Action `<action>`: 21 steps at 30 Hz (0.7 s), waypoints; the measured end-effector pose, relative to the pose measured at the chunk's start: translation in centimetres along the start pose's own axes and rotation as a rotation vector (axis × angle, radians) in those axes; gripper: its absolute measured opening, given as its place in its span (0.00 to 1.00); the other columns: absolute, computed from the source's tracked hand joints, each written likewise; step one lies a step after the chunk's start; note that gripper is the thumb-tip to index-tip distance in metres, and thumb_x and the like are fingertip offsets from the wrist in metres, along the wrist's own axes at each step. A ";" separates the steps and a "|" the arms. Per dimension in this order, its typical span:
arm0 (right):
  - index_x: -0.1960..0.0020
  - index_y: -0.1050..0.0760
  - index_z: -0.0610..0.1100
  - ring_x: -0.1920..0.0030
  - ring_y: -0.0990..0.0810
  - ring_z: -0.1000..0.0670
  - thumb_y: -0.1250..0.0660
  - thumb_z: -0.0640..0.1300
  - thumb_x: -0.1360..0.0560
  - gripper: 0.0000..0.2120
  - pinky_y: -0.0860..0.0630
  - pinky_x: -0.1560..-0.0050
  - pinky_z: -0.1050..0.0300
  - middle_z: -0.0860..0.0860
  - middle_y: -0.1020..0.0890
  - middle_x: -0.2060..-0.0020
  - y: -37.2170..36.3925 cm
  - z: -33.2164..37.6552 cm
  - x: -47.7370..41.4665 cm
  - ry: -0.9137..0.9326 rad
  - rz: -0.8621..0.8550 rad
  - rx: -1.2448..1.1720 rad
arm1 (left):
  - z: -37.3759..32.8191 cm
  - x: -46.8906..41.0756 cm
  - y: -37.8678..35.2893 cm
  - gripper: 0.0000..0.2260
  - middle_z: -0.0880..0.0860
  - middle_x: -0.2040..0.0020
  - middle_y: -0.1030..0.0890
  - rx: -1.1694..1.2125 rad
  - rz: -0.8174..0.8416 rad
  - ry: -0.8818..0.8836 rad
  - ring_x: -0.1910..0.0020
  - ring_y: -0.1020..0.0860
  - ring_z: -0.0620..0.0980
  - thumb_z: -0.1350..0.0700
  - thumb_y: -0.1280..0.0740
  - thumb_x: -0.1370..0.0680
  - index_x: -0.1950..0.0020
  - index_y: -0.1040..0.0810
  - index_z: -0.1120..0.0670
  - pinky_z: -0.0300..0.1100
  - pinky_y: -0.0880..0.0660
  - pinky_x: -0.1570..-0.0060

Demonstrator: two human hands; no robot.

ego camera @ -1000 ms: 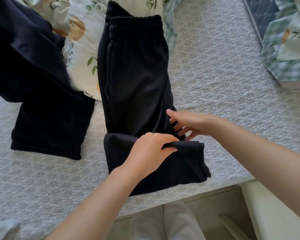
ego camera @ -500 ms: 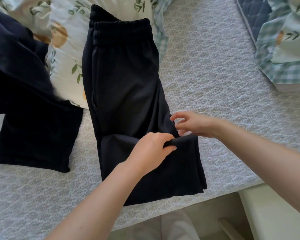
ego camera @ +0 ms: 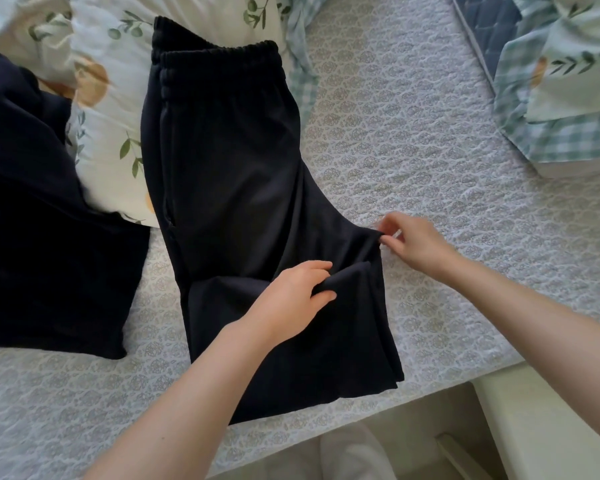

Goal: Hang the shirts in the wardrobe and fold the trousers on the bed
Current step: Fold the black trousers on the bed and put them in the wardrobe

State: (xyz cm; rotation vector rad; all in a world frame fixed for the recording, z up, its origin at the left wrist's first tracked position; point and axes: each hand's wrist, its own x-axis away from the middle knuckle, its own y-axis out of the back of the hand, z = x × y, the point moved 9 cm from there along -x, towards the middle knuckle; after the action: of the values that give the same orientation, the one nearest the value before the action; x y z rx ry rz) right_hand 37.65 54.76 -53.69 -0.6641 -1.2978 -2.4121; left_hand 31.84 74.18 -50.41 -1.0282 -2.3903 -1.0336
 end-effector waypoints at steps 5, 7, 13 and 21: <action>0.52 0.27 0.45 0.55 0.21 0.49 0.35 0.40 0.22 0.02 0.31 0.59 0.65 0.50 0.21 0.56 2.0 -2.5 -0.2 -0.068 -0.060 -0.009 | -0.8 -2.3 -1.5 0.16 0.44 0.23 0.38 -0.175 0.060 -0.079 0.22 0.46 0.44 0.52 0.37 0.18 0.33 0.25 0.57 0.42 0.41 0.26; 0.51 0.25 0.44 0.55 0.19 0.50 0.34 0.46 0.22 0.05 0.26 0.57 0.61 0.51 0.19 0.56 1.4 -2.2 -0.3 -0.083 -0.007 -0.152 | -1.1 -2.9 -1.8 0.16 0.45 0.22 0.40 -0.273 0.071 -0.099 0.22 0.49 0.45 0.51 0.37 0.18 0.33 0.25 0.56 0.47 0.37 0.28; 0.41 0.26 0.50 0.52 0.22 0.55 0.30 0.55 0.26 0.17 0.23 0.53 0.57 0.55 0.23 0.51 -1.9 0.8 -0.9 -0.035 0.165 -0.249 | -0.3 -3.9 -3.4 0.14 0.51 0.19 0.49 -0.451 0.208 -0.006 0.21 0.55 0.52 0.49 0.42 0.17 0.38 0.24 0.55 0.52 0.35 0.29; 0.53 0.25 0.43 0.56 0.23 0.45 0.34 0.47 0.23 0.07 0.27 0.58 0.52 0.47 0.21 0.60 -0.9 1.2 -1.3 -0.015 0.135 0.128 | -0.2 -3.4 -3.4 0.15 0.52 0.19 0.49 -0.404 0.143 -0.004 0.21 0.51 0.54 0.50 0.41 0.17 0.36 0.25 0.57 0.47 0.37 0.28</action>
State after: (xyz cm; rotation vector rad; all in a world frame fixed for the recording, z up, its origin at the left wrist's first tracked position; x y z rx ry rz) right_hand 38.60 56.32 -54.49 -0.7114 -1.3551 -2.2007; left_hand 31.68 70.80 -53.77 -1.3113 -2.1172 -1.4965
